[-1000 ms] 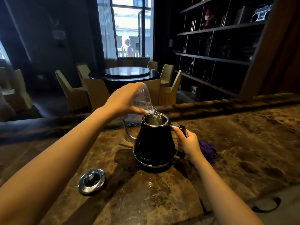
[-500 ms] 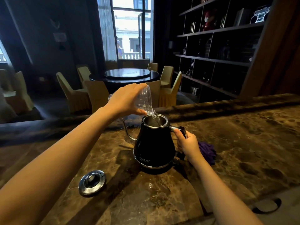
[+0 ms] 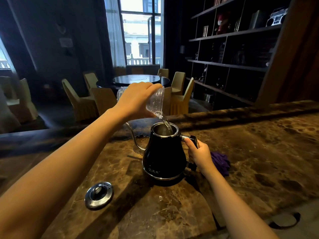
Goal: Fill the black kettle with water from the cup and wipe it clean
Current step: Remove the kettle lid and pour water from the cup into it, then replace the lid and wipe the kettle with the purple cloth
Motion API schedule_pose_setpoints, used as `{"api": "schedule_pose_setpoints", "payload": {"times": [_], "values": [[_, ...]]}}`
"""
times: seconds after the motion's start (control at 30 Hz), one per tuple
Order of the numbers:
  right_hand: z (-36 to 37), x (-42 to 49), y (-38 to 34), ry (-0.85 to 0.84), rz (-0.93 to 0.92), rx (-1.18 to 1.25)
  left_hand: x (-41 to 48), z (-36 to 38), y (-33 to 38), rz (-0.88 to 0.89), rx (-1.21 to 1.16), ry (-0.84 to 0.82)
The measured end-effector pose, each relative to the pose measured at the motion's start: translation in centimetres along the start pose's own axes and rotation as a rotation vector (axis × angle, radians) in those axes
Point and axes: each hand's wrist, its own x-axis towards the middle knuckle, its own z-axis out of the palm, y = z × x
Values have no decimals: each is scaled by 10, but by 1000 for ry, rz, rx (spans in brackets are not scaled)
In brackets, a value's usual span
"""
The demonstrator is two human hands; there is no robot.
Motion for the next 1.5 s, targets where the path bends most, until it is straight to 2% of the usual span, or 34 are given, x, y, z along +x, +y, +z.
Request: {"api": "schedule_pose_setpoints", "payload": {"times": [0.23, 0.33, 0.43, 0.63, 0.73, 0.93, 1.1, 1.2, 1.4, 1.5], "values": [[-1, 1, 2, 13, 1, -30, -2, 14, -4, 97, 167, 100], [-1, 2, 2, 16, 5, -21, -5, 20, -2, 75, 114, 155], [-1, 2, 4, 13, 2, -1, -8, 23, 2, -27, -75, 173], [-1, 1, 2, 11, -14, 0, -30, 46, -8, -322, -689, 180], [-1, 0, -1, 0, -7, 1, -43, 56, -17, -516, -955, 234], [-1, 0, 0, -23, 35, 51, -95, 90, -32, -797, -1219, 211], [-1, 2, 3, -13, 27, 39, -140, 115, -32, -975, -1235, 158], [-1, 3, 3, 2, 8, -7, -156, 124, -34, -1022, -1251, 126], [0, 2, 3, 14, -17, -22, -176, 118, -35, -1037, -1087, 33], [0, 1, 3, 16, -19, -19, -187, 102, -28, -1022, -910, -111]]}}
